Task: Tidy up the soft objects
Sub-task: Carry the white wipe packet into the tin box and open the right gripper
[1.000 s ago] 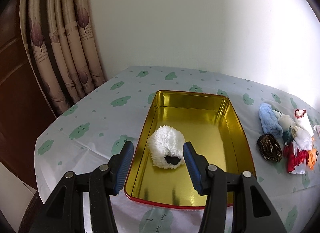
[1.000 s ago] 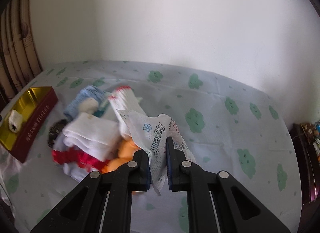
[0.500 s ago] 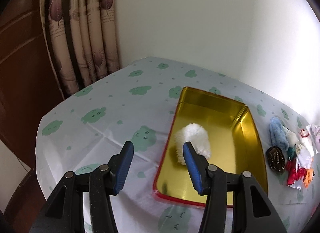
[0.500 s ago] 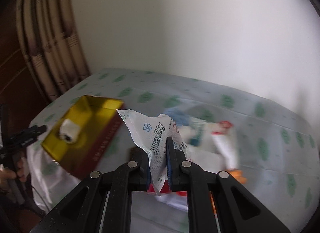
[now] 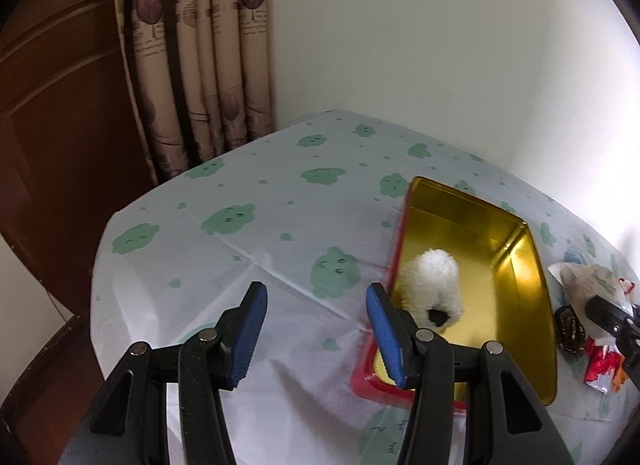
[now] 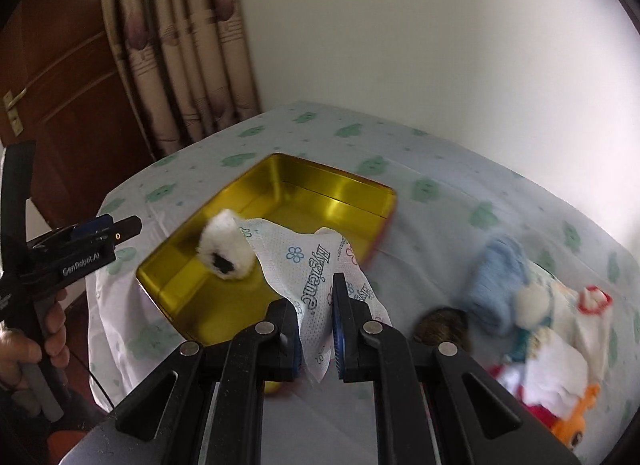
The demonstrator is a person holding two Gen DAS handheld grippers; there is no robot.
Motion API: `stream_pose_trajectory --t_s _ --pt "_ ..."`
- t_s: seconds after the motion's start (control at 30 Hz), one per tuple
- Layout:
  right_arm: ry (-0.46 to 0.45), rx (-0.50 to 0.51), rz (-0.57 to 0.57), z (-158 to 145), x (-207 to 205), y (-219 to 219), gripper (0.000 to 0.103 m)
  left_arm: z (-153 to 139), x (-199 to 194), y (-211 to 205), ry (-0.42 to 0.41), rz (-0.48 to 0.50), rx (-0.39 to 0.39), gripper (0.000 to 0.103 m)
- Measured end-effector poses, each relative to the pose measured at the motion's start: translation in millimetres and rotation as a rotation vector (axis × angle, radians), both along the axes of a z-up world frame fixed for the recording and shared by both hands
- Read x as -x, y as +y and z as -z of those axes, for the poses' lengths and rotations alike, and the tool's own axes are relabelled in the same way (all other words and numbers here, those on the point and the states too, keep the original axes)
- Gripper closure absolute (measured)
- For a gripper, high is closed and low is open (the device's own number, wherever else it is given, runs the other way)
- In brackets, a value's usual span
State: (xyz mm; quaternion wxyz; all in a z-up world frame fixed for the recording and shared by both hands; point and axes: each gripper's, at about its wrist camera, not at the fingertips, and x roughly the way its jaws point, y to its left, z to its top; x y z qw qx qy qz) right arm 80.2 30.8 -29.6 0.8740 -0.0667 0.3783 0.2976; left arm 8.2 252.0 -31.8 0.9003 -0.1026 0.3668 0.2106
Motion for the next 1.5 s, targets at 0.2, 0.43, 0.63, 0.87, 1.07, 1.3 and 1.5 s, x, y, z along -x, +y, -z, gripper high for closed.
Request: stream_pose_trajectory --t_s 0.2,0.43,0.63,0.87,1.07,1.3,1.5 --pt "-0.021 0.065 -0.034 13.5 -9.5 39.3 0.092 0.5 4.6 9.5 0.000 -0.034 0.012 0.050" --pt "-0.001 0.109 -0.049 31.6 -20.5 72.1 0.092 -0.6 4.6 11.4 -0.010 -0.039 0.011 0.050" --pt "0.022 0.146 -0.057 45.6 -23.7 84.5 0.091 0.6 4.6 13.9 -0.010 -0.044 0.026 0.050" --pt "0.007 0.120 -0.046 43.3 -16.2 80.7 0.056 1.6 3.6 12.2 -0.008 -0.044 0.021 0.050" --pt "0.011 0.081 -0.059 30.1 -8.3 74.7 0.051 0.9 3.2 9.9 -0.010 -0.036 0.015 0.050" --pt "-0.019 0.030 -0.069 5.6 8.8 60.7 0.040 0.4 3.0 8.0 -0.016 -0.029 0.017 0.050" --pt "-0.017 -0.014 -0.045 -7.7 19.7 33.0 0.040 0.2 2.9 7.8 -0.016 -0.031 0.019 0.050"
